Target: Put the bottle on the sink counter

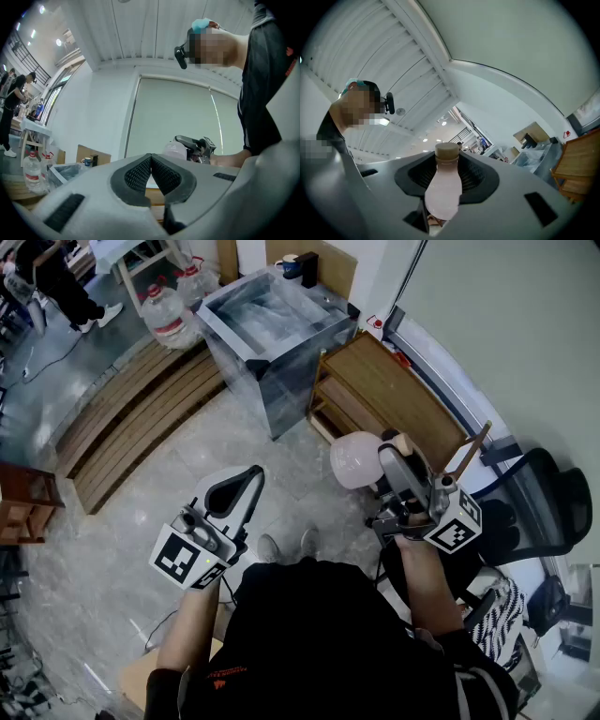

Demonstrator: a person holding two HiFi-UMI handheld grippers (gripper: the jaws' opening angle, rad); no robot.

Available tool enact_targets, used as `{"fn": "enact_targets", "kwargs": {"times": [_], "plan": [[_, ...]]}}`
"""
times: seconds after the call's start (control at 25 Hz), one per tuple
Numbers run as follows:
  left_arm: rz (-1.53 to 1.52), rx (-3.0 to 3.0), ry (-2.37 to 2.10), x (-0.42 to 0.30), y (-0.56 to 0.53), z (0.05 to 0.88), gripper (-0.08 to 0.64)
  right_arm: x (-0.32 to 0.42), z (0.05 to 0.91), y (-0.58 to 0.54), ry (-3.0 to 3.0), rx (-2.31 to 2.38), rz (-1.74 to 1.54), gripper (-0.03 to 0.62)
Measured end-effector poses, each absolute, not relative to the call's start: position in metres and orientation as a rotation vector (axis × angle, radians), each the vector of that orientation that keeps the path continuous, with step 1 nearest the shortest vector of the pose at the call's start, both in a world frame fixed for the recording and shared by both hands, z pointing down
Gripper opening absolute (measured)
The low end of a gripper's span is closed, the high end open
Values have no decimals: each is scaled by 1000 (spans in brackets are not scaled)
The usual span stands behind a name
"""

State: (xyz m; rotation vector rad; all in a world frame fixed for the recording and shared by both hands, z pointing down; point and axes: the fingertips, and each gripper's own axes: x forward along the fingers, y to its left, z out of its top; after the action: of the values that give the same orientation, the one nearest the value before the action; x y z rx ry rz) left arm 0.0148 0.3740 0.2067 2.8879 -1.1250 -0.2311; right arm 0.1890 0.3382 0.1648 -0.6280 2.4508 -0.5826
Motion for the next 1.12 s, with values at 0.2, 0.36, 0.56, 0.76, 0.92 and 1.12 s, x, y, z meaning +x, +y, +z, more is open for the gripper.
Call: {"fn": "enact_targets", "kwargs": {"times": [0.2, 0.36, 0.56, 0.76, 0.92, 1.12], "plan": [[-230, 2892, -1130, 19, 367, 207, 17, 192, 166, 329, 2441, -622, -592, 140], [-230, 2888, -1149, 24, 359, 207, 17, 198, 168, 321, 2437, -605, -609, 141], [-248, 2889, -1168, 37, 350, 210, 17, 208, 169, 310, 2455, -574, -605, 141], [-241, 2879, -1182, 46, 340, 214, 17, 216, 173, 296, 2460, -562, -619, 141], [-234, 2867, -1197, 44, 328, 216, 17, 216, 177, 283, 2459, -560, -639, 140], [-241, 2857, -1193, 42, 307, 221, 17, 213, 181, 262, 2465, -568, -651, 141]]}}
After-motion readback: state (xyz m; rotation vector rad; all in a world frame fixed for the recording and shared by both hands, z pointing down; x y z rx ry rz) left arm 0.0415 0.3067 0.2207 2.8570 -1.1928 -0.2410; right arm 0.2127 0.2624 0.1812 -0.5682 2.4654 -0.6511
